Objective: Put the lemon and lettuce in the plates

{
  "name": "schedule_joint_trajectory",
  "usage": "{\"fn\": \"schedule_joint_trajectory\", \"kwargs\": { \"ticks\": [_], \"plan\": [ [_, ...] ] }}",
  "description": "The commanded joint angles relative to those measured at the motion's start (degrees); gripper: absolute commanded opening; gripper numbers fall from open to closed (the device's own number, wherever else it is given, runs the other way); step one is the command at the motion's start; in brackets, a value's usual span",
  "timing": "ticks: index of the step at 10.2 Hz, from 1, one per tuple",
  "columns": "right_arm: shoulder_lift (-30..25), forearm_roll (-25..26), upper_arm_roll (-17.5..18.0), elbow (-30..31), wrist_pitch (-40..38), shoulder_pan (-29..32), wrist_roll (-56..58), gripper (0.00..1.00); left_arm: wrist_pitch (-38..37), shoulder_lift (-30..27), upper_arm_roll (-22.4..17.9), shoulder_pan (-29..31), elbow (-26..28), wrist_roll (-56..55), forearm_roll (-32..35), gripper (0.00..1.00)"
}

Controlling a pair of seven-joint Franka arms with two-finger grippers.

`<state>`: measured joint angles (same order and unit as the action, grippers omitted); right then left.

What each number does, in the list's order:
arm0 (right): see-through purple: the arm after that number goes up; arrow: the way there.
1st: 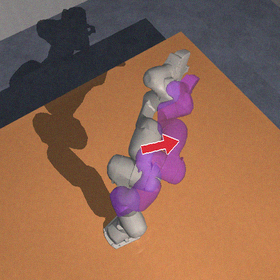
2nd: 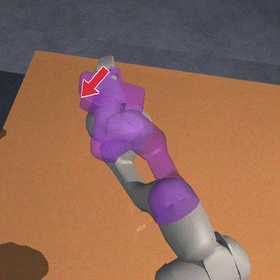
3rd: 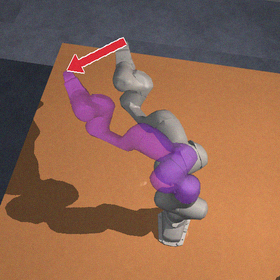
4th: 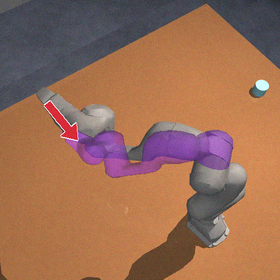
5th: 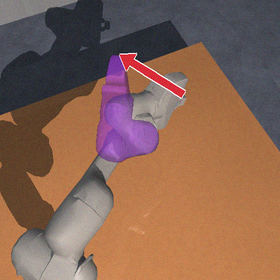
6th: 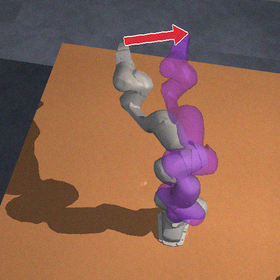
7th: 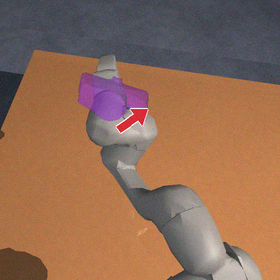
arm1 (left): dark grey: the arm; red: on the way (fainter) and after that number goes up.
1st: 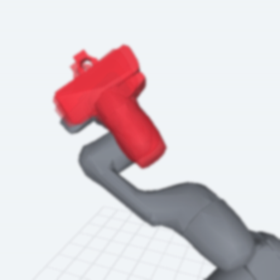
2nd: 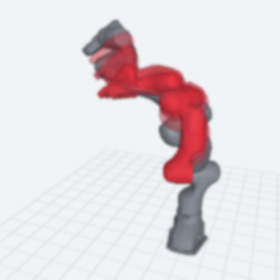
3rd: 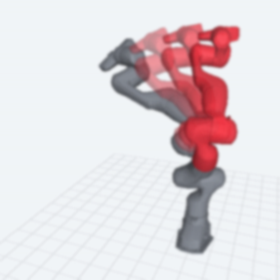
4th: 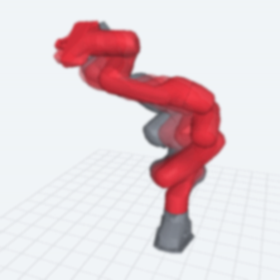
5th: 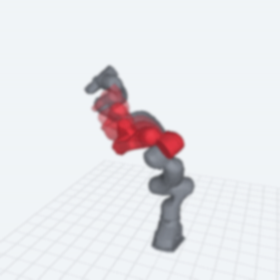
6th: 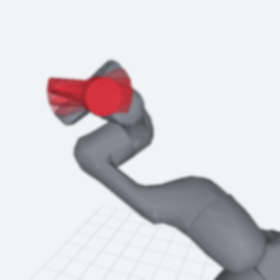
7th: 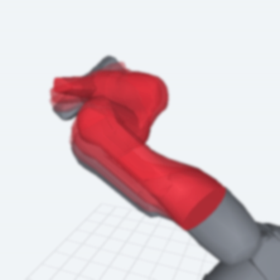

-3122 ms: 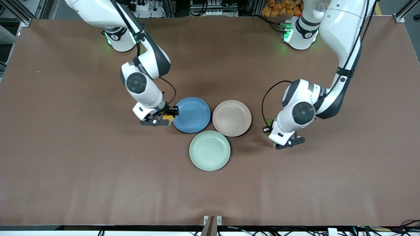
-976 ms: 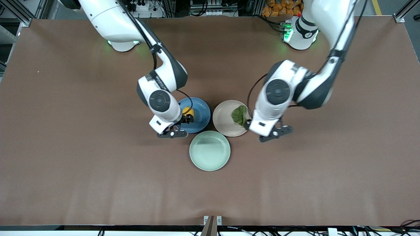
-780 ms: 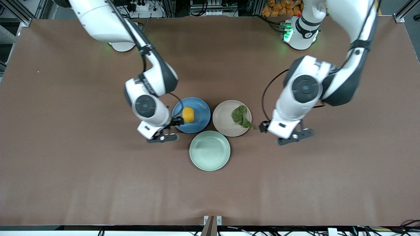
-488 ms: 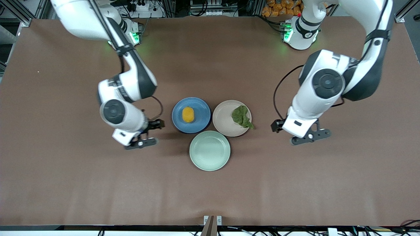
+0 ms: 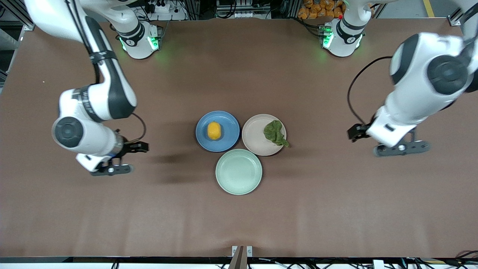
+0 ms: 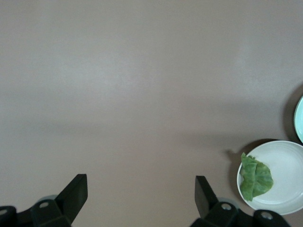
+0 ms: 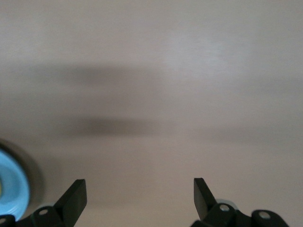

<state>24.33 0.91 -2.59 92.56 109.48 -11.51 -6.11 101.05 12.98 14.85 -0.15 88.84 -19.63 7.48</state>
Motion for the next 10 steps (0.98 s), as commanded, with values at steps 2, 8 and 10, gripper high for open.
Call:
{"fn": "schedule_joint_trajectory", "kwargs": {
  "ticks": [2, 8, 10],
  "plan": [
    [-4.0, 1.8, -1.9, 2.2, -0.2, 4.4, 1.4, 1.00, -4.6, -4.4, 0.4, 0.9, 0.8, 1.3, -1.4, 1.00],
    [-13.2, 1.8, -1.9, 2.5, -3.7, 10.5, 8.3, 1.00, -9.2, -7.0, 0.4, 2.6, -1.7, 3.1, -2.0, 1.00],
    [-15.9, 1.5, -1.5, 2.5, -6.5, 11.7, 8.3, 1.00, -10.4, -7.1, 0.4, 4.4, -3.3, 4.2, -2.9, 1.00]
  ]
}}
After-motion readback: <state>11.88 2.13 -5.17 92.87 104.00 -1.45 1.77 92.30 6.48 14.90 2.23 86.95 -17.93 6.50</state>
